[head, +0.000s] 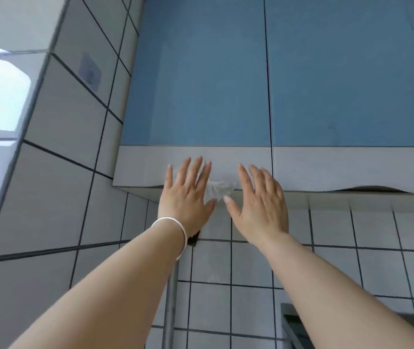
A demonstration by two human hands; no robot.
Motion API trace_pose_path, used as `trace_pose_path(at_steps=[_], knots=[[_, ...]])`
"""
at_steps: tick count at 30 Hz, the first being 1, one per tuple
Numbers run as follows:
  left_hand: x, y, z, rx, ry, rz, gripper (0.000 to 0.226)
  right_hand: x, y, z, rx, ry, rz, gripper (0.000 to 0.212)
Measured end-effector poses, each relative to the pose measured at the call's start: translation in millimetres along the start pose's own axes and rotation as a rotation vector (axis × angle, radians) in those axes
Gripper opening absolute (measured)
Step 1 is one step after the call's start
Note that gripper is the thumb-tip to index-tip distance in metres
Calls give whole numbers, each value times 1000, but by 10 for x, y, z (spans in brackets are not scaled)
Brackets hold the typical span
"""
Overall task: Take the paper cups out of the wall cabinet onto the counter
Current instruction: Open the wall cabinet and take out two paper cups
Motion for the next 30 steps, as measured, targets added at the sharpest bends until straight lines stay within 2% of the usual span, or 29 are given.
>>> trace_pose_path(at_steps=[2,3,5,6,11,14,18,21,25,30], knots=[[-29,23,-108,128,-6,32,65,-71,22,-111,156,8,12,66],[-36,2,-168,202,-7,18,53,-105,-21,-177,212,11,35,59],[-47,-126,-284,186,-42,26,32,-184,-151,-287,235,31,33,44],[-79,-165,-321,175,-38,39,29,-226,-192,-329,238,39,22,37],[-131,-254,-348,233,-70,22,37,-436,-308,-386,289,68,39,34],[-105,-286,-354,204,-56,79,38,-502,-363,-328,323,15,6,36],[-144,-207,-348,244,-16,132,37,-526,-314,-281,314,-70,-73,29],[-238,-113,-274,223,-3,305,24,-611,-78,-154,425,-51,-109,14],[-429,160,-61,233,-9,495,28,-848,281,56,480,-30,-61,15],[-791,497,244,311,88,691,16,-1290,678,345,560,76,-82,22]])
Point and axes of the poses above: each hand's wrist, its own z-axis away from the middle knuckle, its own y-axis out of the back of the hand, x = y × z, the point moved 6 cm from there along -z, towards the middle knuckle, and after that the axes turned 9 degrees about -x, right-handed, at the moved point
